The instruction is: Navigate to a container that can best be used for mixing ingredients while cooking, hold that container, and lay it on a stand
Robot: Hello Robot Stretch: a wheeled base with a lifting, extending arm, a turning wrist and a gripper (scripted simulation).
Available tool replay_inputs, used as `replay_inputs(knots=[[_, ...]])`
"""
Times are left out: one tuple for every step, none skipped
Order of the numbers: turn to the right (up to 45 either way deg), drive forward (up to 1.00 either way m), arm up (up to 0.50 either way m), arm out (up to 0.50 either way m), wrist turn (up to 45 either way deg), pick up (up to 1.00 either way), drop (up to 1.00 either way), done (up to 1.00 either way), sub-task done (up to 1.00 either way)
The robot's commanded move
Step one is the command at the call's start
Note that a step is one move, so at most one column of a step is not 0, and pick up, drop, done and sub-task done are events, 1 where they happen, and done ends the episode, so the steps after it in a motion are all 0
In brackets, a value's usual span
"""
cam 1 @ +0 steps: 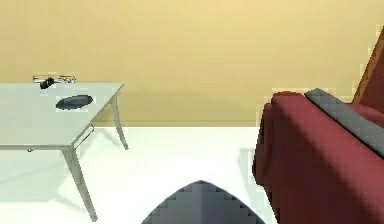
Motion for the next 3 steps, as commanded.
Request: replay_inputs(knots=[[0.0, 0.9, 0.0, 0.0, 0.0, 0.0, 0.0, 0.0, 0.0], [15.0, 0.0, 0.0, 0.0, 0.0, 0.0, 0.0, 0.0, 0.0], [0.0, 0.95, 0.0, 0.0, 0.0, 0.0, 0.0, 0.0, 0.0]])
